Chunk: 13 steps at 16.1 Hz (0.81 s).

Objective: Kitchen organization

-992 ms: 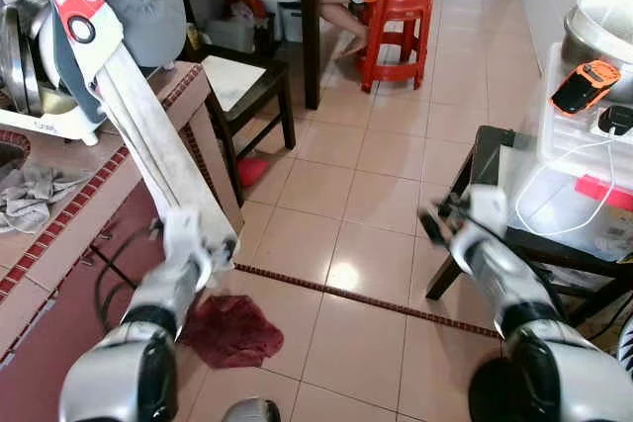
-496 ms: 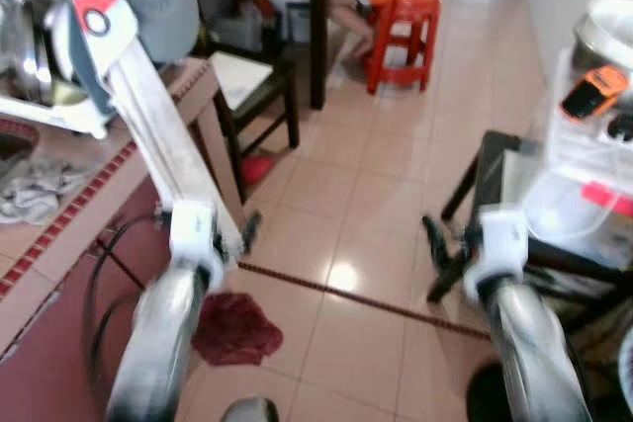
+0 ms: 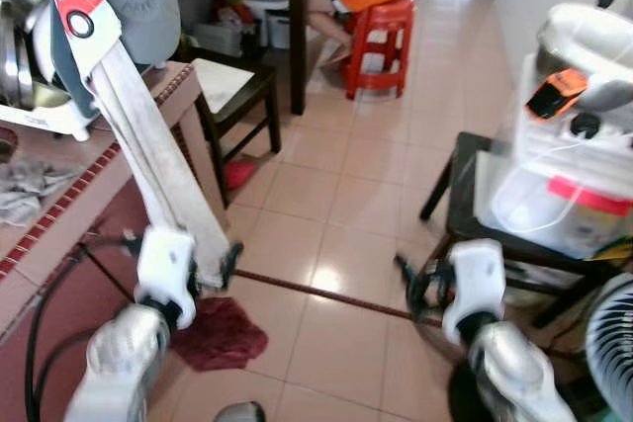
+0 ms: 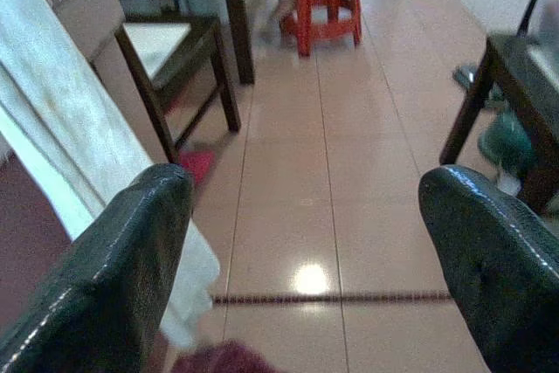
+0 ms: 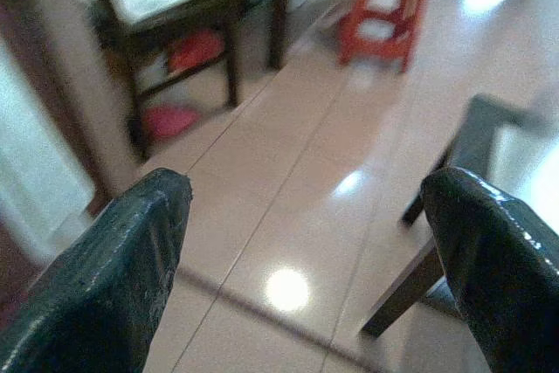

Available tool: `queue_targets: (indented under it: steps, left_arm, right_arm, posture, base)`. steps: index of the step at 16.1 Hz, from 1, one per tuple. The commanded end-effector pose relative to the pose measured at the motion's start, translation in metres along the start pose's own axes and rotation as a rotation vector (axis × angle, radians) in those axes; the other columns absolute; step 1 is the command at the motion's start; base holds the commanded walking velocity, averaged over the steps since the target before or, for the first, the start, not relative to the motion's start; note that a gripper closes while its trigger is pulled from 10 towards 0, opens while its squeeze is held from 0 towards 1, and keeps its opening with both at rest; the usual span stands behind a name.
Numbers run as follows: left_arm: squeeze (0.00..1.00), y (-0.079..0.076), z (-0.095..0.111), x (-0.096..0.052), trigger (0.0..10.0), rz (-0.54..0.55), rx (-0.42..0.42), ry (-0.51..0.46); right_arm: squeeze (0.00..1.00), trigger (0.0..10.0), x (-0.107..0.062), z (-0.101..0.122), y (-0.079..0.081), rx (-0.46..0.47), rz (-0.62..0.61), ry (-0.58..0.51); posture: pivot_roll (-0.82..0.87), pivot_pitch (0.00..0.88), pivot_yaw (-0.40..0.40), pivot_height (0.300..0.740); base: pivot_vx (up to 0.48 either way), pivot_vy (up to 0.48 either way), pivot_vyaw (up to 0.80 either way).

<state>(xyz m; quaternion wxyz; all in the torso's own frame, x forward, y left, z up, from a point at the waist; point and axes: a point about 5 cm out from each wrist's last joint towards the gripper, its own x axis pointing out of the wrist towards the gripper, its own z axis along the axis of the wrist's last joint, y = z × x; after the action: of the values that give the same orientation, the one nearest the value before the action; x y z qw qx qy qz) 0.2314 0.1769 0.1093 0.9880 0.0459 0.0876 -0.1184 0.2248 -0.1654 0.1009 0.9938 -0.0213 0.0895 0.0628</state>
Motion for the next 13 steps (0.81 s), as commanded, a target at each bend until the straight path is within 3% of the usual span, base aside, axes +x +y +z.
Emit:
queue_targets:
  steps: [1,2,3,4,5,6,7,9,11,13]
  left_arm:
    - [0.0,-0.001,0.016,0.025,10.0,-0.007,-0.037,-0.054]
    - [0.0,-0.009,0.013,0.037,10.0,-0.012,0.011,-0.111]
    - [0.0,-0.004,0.031,0.042,10.0,0.048,0.01,-0.153]
    - [0.0,-0.004,0.047,0.045,10.0,0.064,-0.02,-0.15]
    - [0.0,-0.006,0.055,0.051,10.0,0.024,0.044,-0.172]
    - [0.0,-0.005,0.047,0.057,10.0,0.016,0.093,-0.155]
    - [0.0,0.0,0.042,0.064,10.0,0.075,0.03,-0.142]
    - [0.0,-0.006,0.045,0.062,10.0,0.073,0.048,-0.157]
    - [0.0,-0.011,0.031,0.05,10.0,0.06,-0.007,-0.104]
    - [0.0,-0.008,0.017,0.035,10.0,0.072,0.011,-0.104]
  right_arm:
    - [0.0,10.0,0.024,0.01,-0.002,0.131,-0.03,-0.052]
    - [0.0,10.0,0.032,-0.001,0.003,0.042,-0.004,-0.057]
    - [0.0,10.0,0.037,0.011,0.002,0.022,-0.021,-0.067]
    - [0.0,10.0,0.039,0.028,0.002,0.065,-0.025,-0.118]
    - [0.0,10.0,0.044,0.036,0.003,0.049,0.002,-0.155]
    - [0.0,10.0,0.048,0.032,0.002,-0.006,-0.002,-0.152]
    - [0.0,10.0,0.056,0.032,-0.006,0.04,-0.063,-0.159]
    - [0.0,10.0,0.053,0.039,-0.007,-0.011,-0.061,-0.194]
    - [0.0,10.0,0.038,0.025,-0.015,-0.002,-0.111,-0.148]
    - [0.0,10.0,0.022,0.008,-0.015,-0.008,-0.112,-0.105]
  posture:
    - [-0.03,0.06,0.068,0.74]
    - [-0.03,0.0,0.058,0.74]
    - [-0.03,0.0,0.051,0.74]
    - [-0.03,0.0,0.046,0.74]
    - [-0.03,0.0,0.048,0.74]
    - [-0.03,0.0,0.052,0.74]
    - [-0.03,0.0,0.044,0.74]
    - [-0.03,0.0,0.035,0.74]
    - [-0.02,0.0,0.03,0.74]
    - [-0.03,0.0,0.043,0.74]
  base:
    - [0.0,0.0,0.0]
    - [0.0,0.0,0.0]
    - [0.0,0.0,0.0]
    - [0.0,0.0,0.0]
    - [0.0,0.0,0.0]
    - [0.0,0.0,0.0]
    - [0.0,0.0,0.0]
    - [0.0,0.0,0.0]
    - [0.0,0.0,0.0]
    - [0.0,0.0,0.0]
